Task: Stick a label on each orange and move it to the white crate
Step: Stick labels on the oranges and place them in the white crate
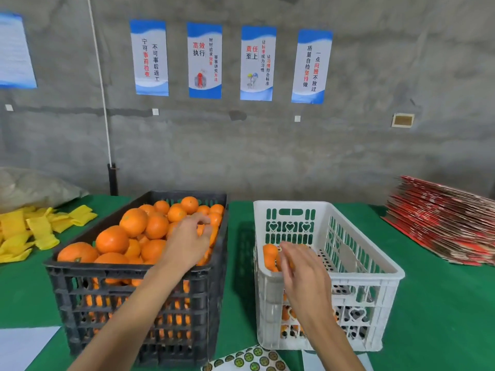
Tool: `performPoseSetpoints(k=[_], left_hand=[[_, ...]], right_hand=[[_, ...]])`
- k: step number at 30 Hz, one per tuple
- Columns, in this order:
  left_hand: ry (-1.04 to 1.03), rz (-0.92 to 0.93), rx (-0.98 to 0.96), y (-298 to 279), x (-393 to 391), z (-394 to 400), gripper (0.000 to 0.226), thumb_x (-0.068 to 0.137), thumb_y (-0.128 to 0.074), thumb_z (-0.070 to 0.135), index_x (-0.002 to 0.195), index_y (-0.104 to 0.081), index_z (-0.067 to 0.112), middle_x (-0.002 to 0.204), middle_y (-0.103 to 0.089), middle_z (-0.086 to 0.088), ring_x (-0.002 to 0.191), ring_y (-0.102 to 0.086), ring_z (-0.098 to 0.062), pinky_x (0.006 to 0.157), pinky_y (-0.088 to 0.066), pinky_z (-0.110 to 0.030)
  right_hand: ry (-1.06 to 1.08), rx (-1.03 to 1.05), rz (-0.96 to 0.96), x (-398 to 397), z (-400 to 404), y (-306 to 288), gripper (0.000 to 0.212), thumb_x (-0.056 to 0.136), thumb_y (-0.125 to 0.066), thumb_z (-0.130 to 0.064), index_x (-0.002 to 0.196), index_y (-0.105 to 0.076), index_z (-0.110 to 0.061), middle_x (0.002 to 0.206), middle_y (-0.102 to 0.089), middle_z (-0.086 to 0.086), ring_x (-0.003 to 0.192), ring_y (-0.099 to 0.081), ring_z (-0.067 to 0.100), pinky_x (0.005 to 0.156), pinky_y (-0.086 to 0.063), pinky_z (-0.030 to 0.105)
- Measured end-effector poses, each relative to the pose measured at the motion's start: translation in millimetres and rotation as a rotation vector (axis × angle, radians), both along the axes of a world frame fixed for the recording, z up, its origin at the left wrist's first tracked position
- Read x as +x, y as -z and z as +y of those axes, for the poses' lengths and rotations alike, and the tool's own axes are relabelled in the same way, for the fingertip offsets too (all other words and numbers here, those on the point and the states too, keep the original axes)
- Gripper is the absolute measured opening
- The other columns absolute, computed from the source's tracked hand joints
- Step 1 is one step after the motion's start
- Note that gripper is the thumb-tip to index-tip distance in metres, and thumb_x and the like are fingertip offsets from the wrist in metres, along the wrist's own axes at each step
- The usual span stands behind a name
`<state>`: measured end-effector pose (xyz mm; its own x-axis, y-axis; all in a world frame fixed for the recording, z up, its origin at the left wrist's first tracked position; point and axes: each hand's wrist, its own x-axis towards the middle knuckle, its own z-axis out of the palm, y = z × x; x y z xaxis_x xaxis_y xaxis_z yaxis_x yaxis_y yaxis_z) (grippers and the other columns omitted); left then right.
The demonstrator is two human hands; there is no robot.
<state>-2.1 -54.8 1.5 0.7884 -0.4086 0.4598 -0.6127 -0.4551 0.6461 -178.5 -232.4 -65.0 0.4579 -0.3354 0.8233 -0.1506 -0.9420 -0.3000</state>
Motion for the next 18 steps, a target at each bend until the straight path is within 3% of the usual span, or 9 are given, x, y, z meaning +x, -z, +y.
performPoseSetpoints(k=[2,4,6,7,9,11,13,15,18], left_hand=[[-0.111,0.077,0.435,3,27,6,0.034,0.101,-0.062,0.028,0.133,-0.062,0.016,0.131,-0.065,-0.010,0.122,-0.060,-0.030,0.097,-0.050,-0.037],[-0.145,0.228,0.788,6,40,10,0.042,0.097,-0.064,0.036,0.134,-0.058,0.016,0.130,-0.063,-0.008,0.120,-0.060,-0.028,0.087,-0.051,-0.035],[-0.117,0.319,0.907,5,47,12,0.041,0.095,-0.067,0.035,0.130,-0.058,0.015,0.119,-0.062,-0.004,0.112,-0.062,-0.025,0.077,-0.048,-0.030],[-0.111,0.324,0.908,5,51,11,0.038,0.096,-0.068,0.030,0.130,-0.057,0.015,0.120,-0.062,-0.004,0.113,-0.062,-0.025,0.080,-0.050,-0.030],[-0.135,0.313,0.834,5,59,13,0.031,0.095,-0.067,0.018,0.125,-0.060,0.018,0.128,-0.064,-0.008,0.117,-0.063,-0.028,0.094,-0.054,-0.035],[-0.175,0.235,0.719,9,58,17,0.033,0.091,-0.067,0.013,0.122,-0.063,0.024,0.128,-0.064,-0.010,0.117,-0.062,-0.032,0.099,-0.054,-0.042],[-0.208,-0.025,0.481,14,49,21,0.040,0.088,-0.071,0.016,0.126,-0.066,0.027,0.127,-0.062,-0.014,0.118,-0.059,-0.038,0.099,-0.051,-0.047],[-0.134,-0.285,0.108,17,29,23,0.044,0.087,-0.079,0.020,0.129,-0.068,0.026,0.128,-0.061,-0.014,0.119,-0.056,-0.039,0.101,-0.048,-0.049],[0.054,-0.559,-0.186,29,-14,23,0.039,0.091,-0.080,0.022,0.129,-0.070,0.021,0.137,-0.058,-0.008,0.124,-0.056,-0.030,0.107,-0.045,-0.038]], right_hand=[[-0.034,-0.017,-0.027,7,5,2,0.025,0.091,-0.073,-0.009,0.115,-0.076,-0.013,0.111,-0.075,-0.003,0.103,-0.068,0.014,0.092,-0.056,0.038],[-0.064,-0.026,-0.052,16,12,6,0.022,0.091,-0.074,-0.009,0.112,-0.077,-0.013,0.108,-0.075,-0.004,0.100,-0.068,0.014,0.091,-0.054,0.034],[-0.102,-0.027,-0.078,24,16,10,0.020,0.089,-0.075,-0.007,0.109,-0.077,-0.012,0.106,-0.075,-0.003,0.097,-0.069,0.016,0.089,-0.055,0.035],[-0.121,-0.023,-0.084,27,18,13,0.020,0.089,-0.075,-0.006,0.108,-0.077,-0.011,0.106,-0.076,-0.002,0.097,-0.070,0.016,0.088,-0.056,0.035],[-0.147,-0.013,-0.081,31,21,17,0.019,0.090,-0.074,-0.006,0.108,-0.077,-0.009,0.107,-0.076,-0.001,0.098,-0.070,0.017,0.089,-0.057,0.036],[-0.165,0.000,-0.069,31,24,21,0.019,0.091,-0.072,-0.007,0.110,-0.077,-0.009,0.108,-0.076,-0.001,0.100,-0.069,0.016,0.090,-0.056,0.037],[-0.191,0.008,-0.068,29,26,24,0.020,0.093,-0.071,-0.008,0.112,-0.076,-0.010,0.111,-0.075,-0.001,0.103,-0.068,0.014,0.094,-0.054,0.034],[-0.228,0.016,-0.070,26,29,26,0.021,0.095,-0.069,-0.010,0.115,-0.075,-0.010,0.114,-0.074,-0.002,0.106,-0.066,0.012,0.100,-0.049,0.026],[-0.293,0.069,-0.067,23,34,33,0.021,0.098,-0.066,-0.010,0.117,-0.074,-0.008,0.114,-0.073,0.000,0.107,-0.065,0.014,0.100,-0.048,0.027]])
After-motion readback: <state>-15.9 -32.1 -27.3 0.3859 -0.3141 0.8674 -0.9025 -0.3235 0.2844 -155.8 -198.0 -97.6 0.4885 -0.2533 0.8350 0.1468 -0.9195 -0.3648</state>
